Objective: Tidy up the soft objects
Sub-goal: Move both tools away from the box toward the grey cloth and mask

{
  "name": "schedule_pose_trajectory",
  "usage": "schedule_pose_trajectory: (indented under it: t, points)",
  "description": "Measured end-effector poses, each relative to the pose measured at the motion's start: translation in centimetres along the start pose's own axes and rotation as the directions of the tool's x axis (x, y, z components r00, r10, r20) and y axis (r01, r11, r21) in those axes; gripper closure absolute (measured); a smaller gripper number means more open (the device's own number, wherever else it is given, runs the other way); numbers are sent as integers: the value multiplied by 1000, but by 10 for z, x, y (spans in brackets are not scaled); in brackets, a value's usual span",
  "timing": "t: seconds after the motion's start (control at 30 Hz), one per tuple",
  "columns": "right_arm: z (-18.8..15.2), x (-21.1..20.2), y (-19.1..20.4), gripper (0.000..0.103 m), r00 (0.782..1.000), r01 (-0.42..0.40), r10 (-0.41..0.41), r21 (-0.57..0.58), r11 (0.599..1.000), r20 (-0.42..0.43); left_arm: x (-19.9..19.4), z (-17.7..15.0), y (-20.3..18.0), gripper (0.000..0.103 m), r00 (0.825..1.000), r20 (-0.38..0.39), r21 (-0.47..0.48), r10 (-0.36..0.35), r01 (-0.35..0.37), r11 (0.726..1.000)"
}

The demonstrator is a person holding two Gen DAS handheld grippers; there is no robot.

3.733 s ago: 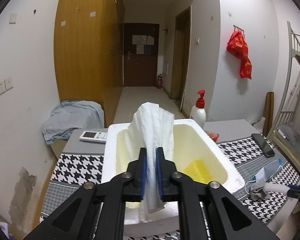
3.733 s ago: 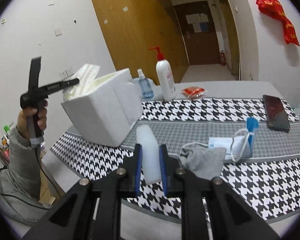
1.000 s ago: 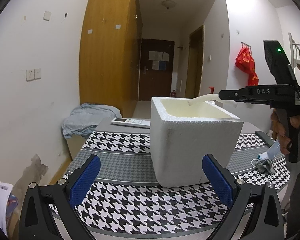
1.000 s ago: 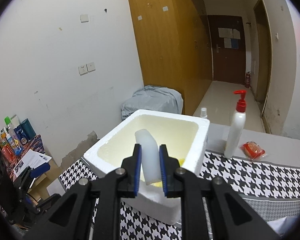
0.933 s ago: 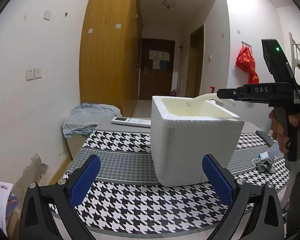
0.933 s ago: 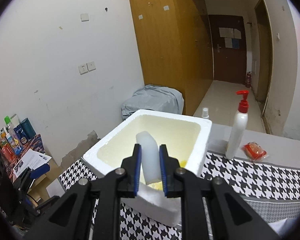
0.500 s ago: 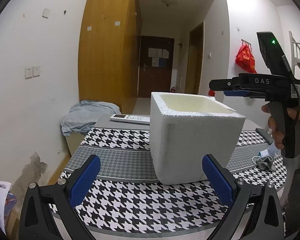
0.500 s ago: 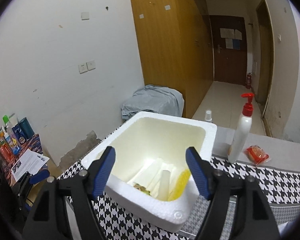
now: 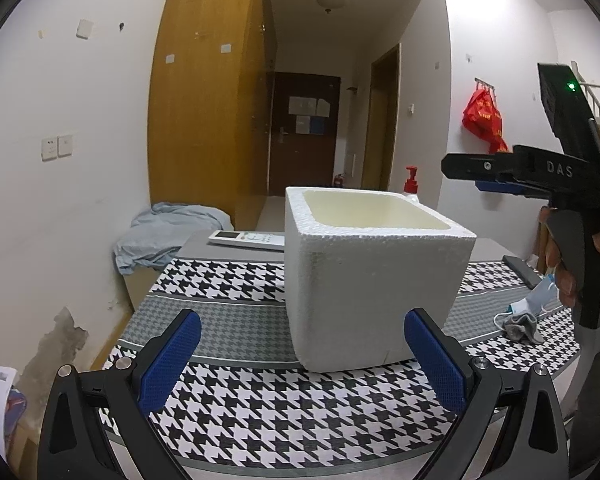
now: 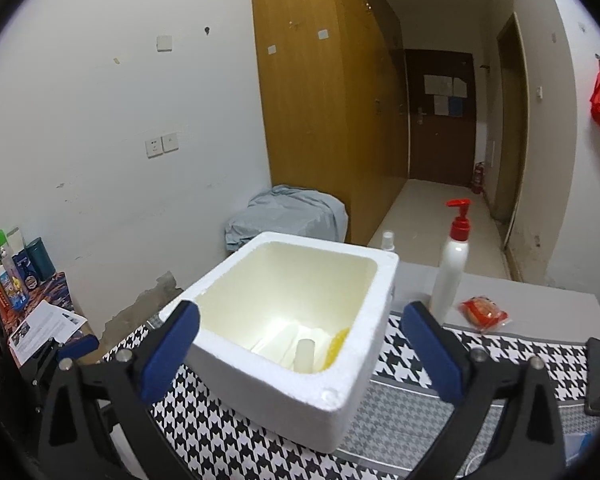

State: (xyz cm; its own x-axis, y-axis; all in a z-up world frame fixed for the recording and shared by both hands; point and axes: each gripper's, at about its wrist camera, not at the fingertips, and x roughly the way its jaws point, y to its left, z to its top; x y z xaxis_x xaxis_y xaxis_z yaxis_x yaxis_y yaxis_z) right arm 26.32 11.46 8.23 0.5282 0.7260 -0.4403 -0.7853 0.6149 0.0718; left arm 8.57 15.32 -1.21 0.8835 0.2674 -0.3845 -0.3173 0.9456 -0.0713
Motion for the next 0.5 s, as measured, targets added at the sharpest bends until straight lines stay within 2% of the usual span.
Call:
schedule_pose_trajectory:
  t: [0.5]
  points:
    - [-19, -45, -10, 0, 998, 41, -42, 8, 999, 40, -3, 6, -26, 1, 999, 14, 30, -52, 52, 998]
